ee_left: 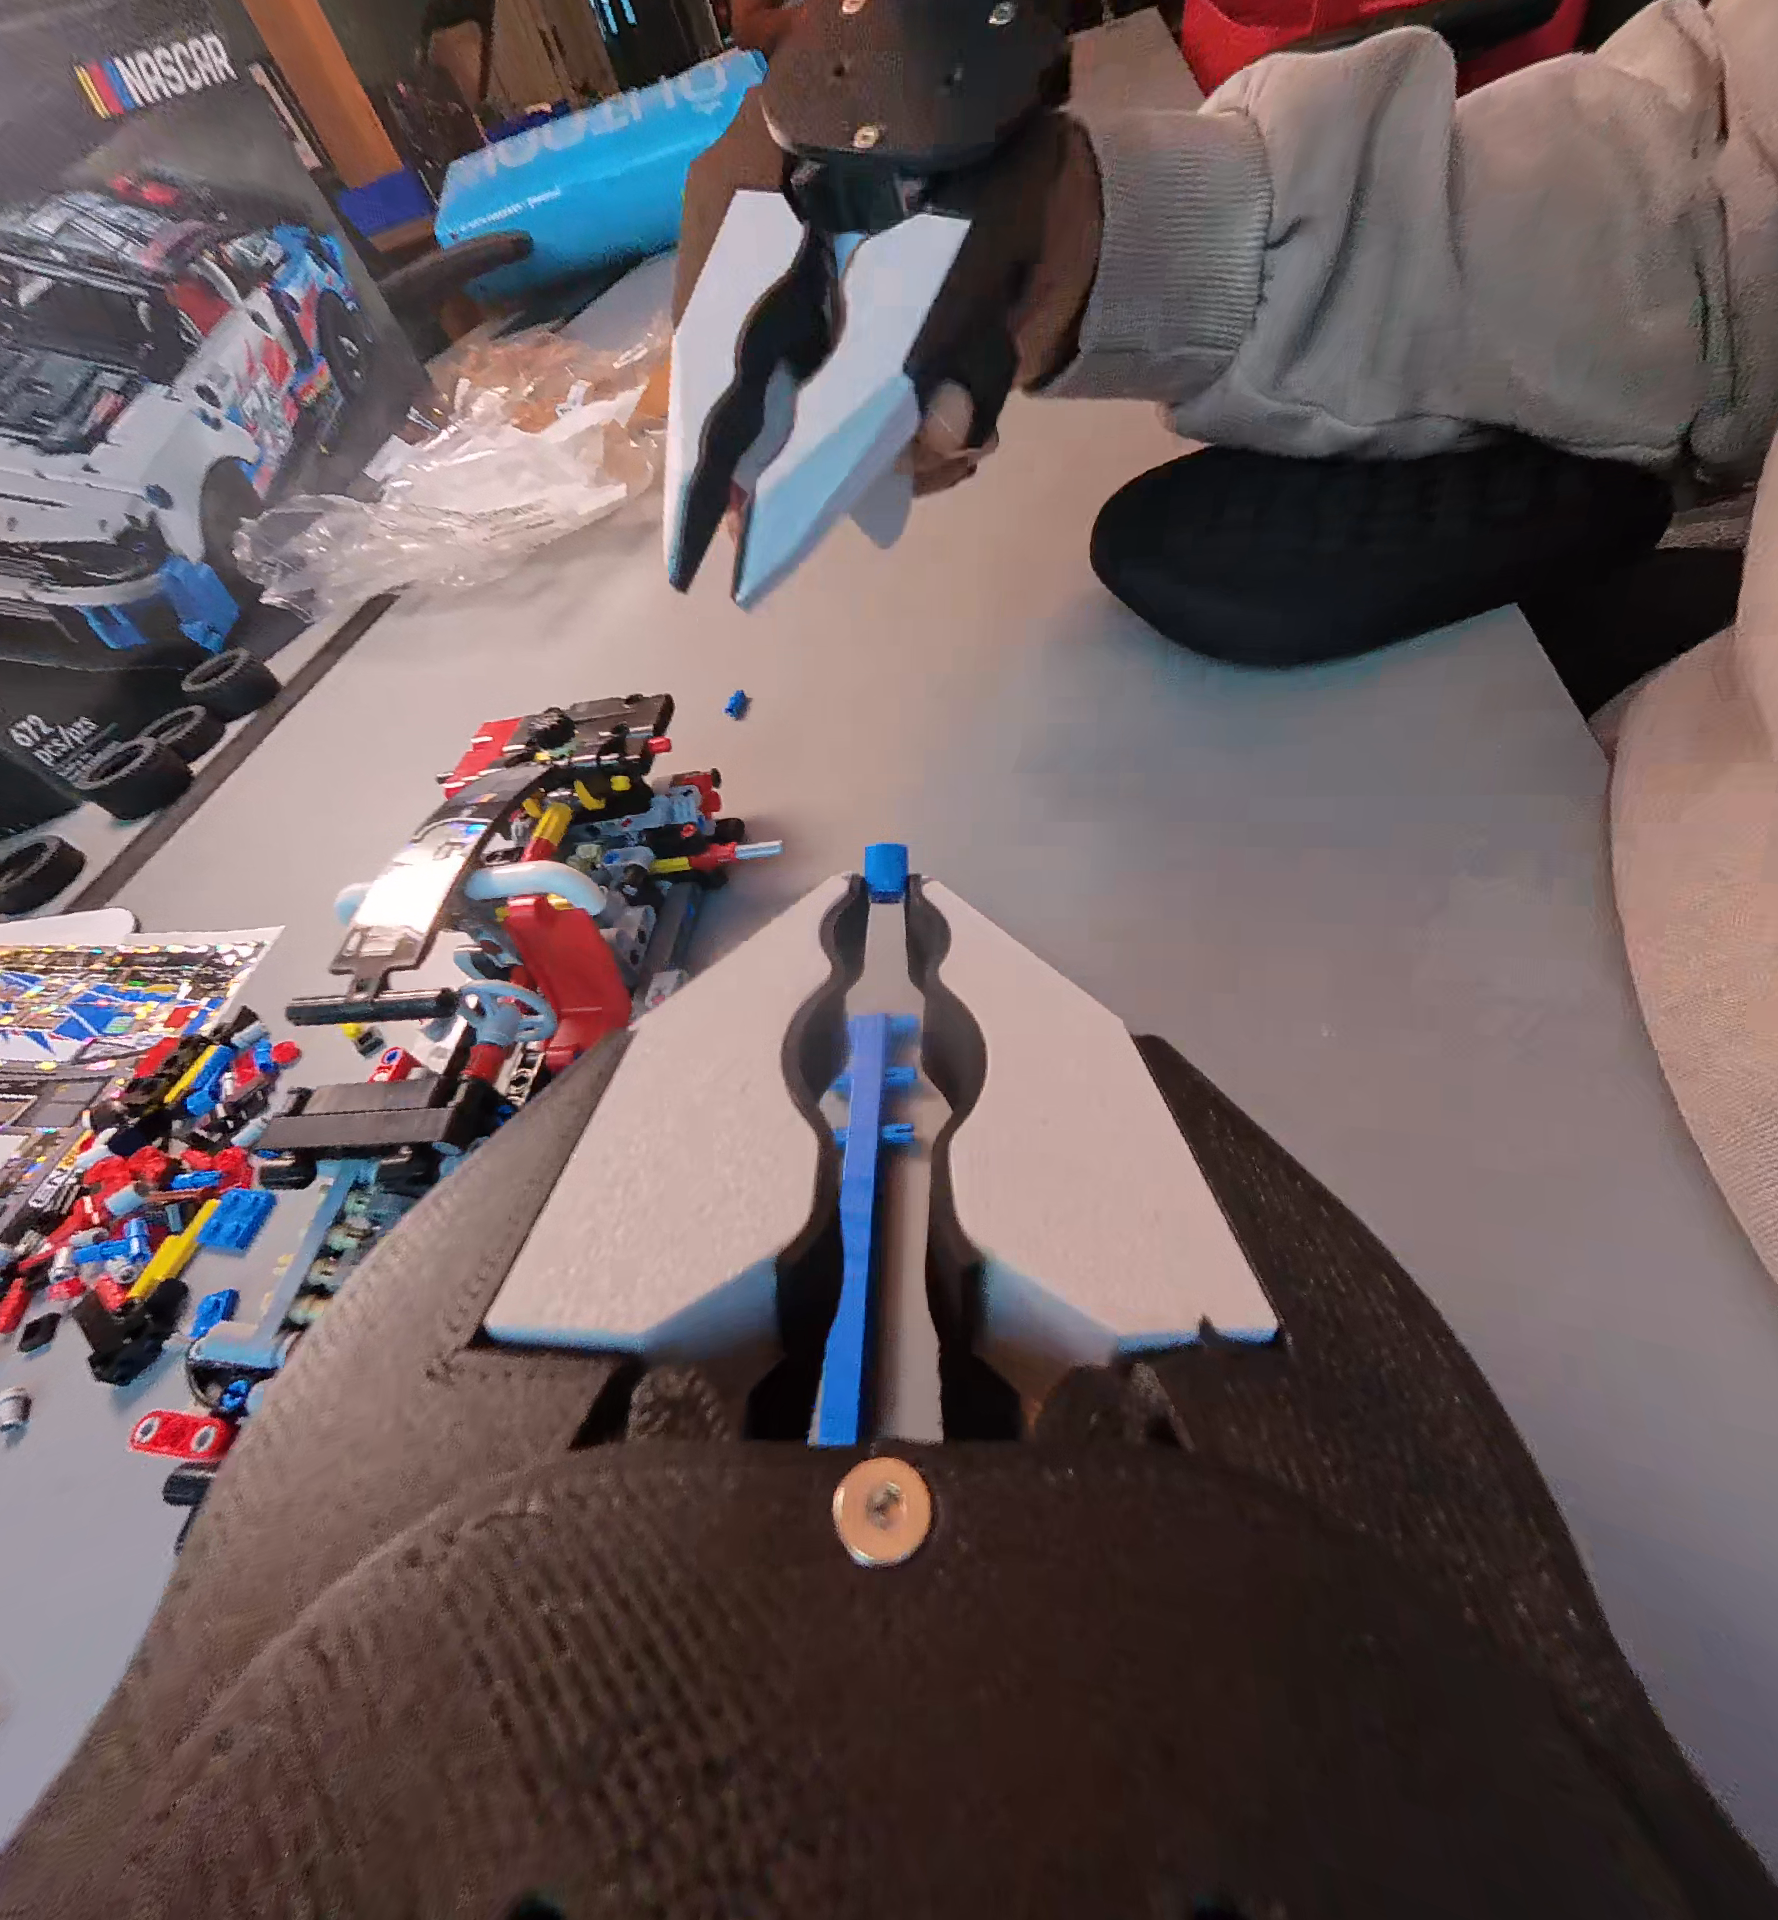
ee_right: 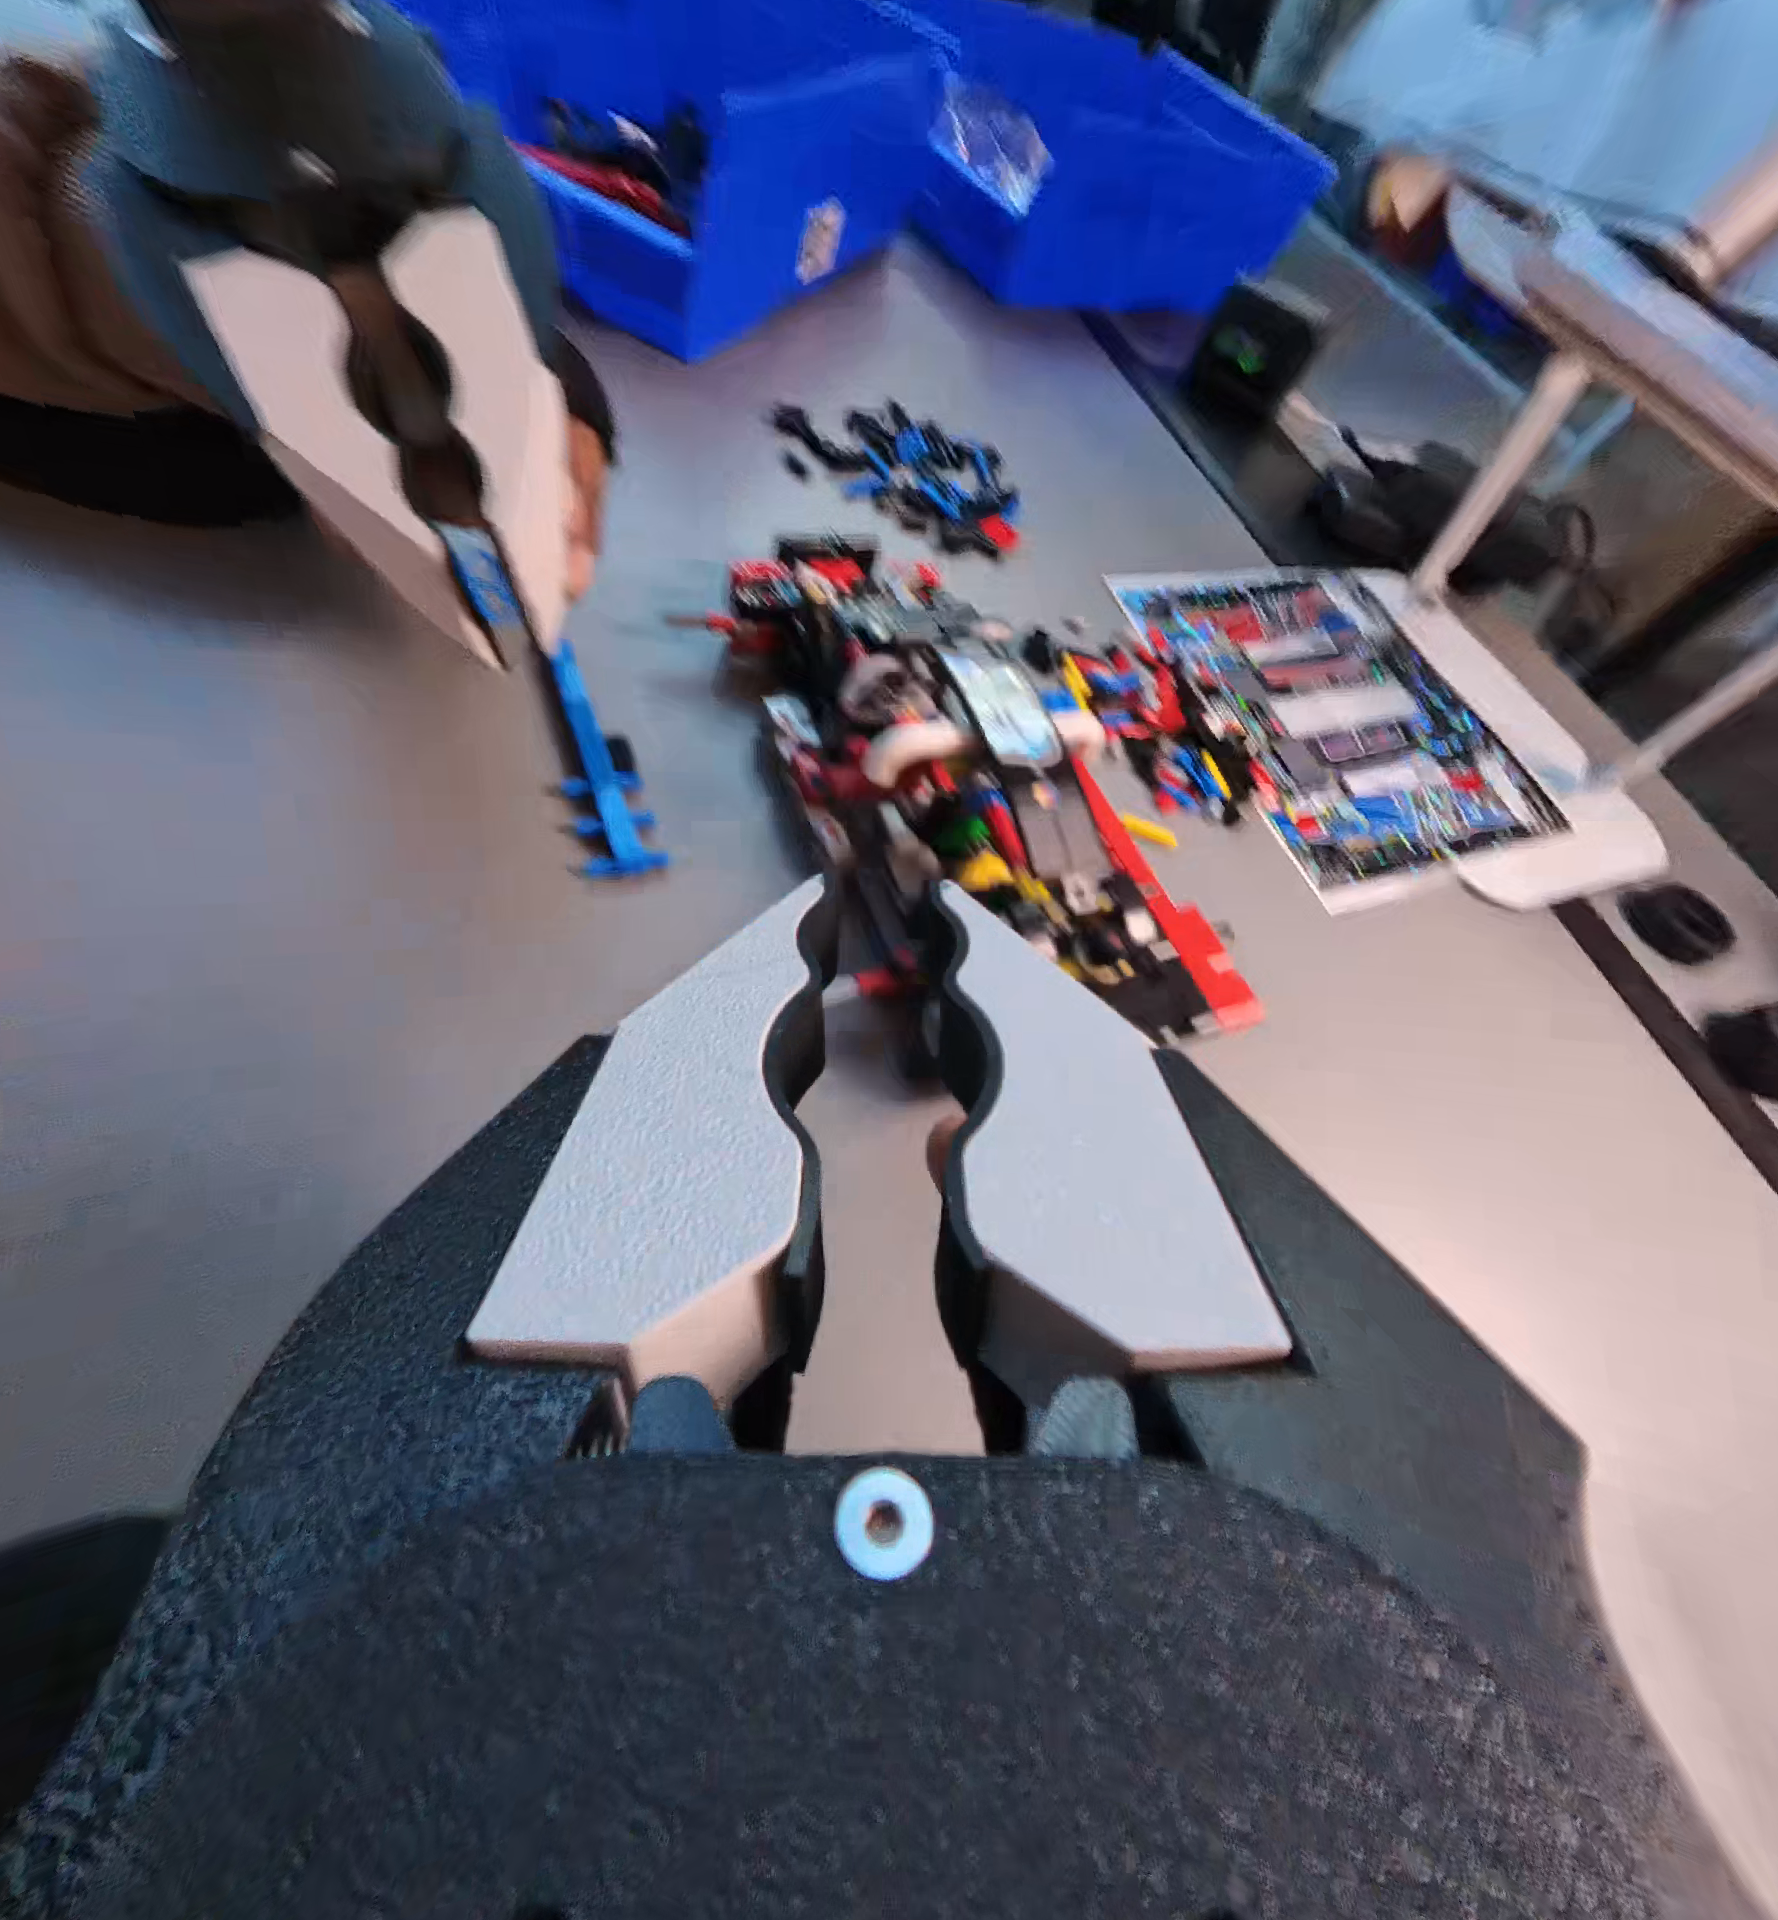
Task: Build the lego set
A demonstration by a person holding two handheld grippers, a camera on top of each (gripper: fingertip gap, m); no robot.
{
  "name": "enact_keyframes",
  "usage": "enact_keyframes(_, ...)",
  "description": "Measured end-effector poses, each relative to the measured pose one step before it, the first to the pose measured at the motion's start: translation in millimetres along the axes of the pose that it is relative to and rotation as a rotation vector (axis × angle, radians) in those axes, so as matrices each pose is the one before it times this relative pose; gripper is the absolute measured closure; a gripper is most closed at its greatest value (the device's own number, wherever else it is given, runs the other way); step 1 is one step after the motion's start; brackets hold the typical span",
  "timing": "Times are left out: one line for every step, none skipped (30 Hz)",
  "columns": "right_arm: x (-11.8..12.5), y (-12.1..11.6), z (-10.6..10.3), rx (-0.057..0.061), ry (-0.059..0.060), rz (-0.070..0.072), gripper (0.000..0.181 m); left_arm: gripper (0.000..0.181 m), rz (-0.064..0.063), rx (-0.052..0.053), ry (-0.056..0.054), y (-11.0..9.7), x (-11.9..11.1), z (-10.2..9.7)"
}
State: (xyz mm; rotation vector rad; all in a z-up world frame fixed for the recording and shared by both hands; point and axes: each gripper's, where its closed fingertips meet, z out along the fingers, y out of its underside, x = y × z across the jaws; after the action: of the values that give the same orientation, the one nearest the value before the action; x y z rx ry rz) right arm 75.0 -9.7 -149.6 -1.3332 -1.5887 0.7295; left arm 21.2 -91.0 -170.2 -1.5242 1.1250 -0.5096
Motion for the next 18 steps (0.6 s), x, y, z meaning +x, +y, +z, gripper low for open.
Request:
enact_keyframes(16.82,19.29,-10.61,-0.0859,0.0347,0.0243,0.168,0.176,0.0034,0.0073,-0.0099,-1.37,-1.48,-0.97)
enact_keyframes(12.76,22.53,-6.95,-0.0916,0.0193,0.0156,0.168,0.176,0.0029,0.0034,-0.0061,-0.61,-0.93,-0.51)
enact_keyframes(9.22,22.6,-2.79,-0.0864,0.0102,0.0084,0.167,0.176,0.0023,-0.0008,0.0036,0.16,0.5,0.0)
enact_keyframes(5.47,17.86,0.79,-0.0592,0.0008,0.009,0.167,0.176,0.0005,-0.0017,0.0037,0.44,0.66,0.12)
enact_keyframes(1.11,12.08,2.99,-0.0334,-0.0147,0.0166,0.167,0.176,0.003,0.0001,0.0014,0.11,0.54,0.13)
enact_keyframes(-0.24,6.58,4.22,-0.0121,-0.0146,0.0176,0.167,0.176,0.0021,-0.0032,0.005,0.58,1.01,0.32)
enact_keyframes(-0.05,4.68,4.65,-0.0125,-0.0071,0.0055,0.167,0.176,0.0001,-0.0036,0.0018,0.85,0.51,0.5)
enact_keyframes(2.46,4.69,4.37,-0.0212,0.0097,-0.006,0.166,0.176,0.0022,0.0003,-0.0011,0.22,0.15,0.14)
enact_keyframes(2.71,4.11,3.83,-0.0229,0.01,-0.0089,0.165,0.176,0.0008,-0.0011,0.0015,0.24,0.26,0.27)
enact_keyframes(1.96,1.65,3.05,-0.0101,0.0008,-0.0009,0.165,0.176,-0.002,-0.0005,0.0007,0.27,0.12,0.12)
enact_keyframes(2.07,-0.02,2.46,0.0001,-0.0032,0.0088,0.165,0.176,-0.0014,0.0014,0.0003,0.02,-0.06,-0.06)
enact_keyframes(2.56,-0.29,1.88,0.0019,-0.0017,0.0115,0.165,0.176,-0.0009,0.0001,0.0013,0.17,0.1,-0.08)
enact_keyframes(2.4,0.01,1.47,0.0012,-0.0022,0.0124,0.165,0.176,-0.0006,0.0,-0.0009,0.13,-0.09,-0.05)
enact_keyframes(0.98,0.51,1.56,-0.0027,-0.0088,0.011,0.165,0.176,-0.0004,0.0003,-0.0005,0.12,-0.1,-0.11)
enact_keyframes(1.3,-0.25,0.85,-0.0008,-0.0049,0.0055,0.166,0.176,-0.0019,-0.0009,0.0021,0.25,0.2,0.12)
enact_keyframes(0.48,0.12,0.49,-0.0075,-0.0069,0.0001,0.168,0.176,-0.0022,-0.0018,0.0032,0.61,0.41,0.27)
enact_keyframes(-0.44,0.27,0.3,-0.011,-0.0088,-0.0036,0.17,0.176,-0.0004,-0.002,0.0014,0.44,0.13,0.47)
enact_keyframes(-1.76,0.17,0.12,-0.0153,-0.0135,-0.0042,0.173,0.176,0.0003,-0.0029,0.0022,0.51,0.33,0.44)
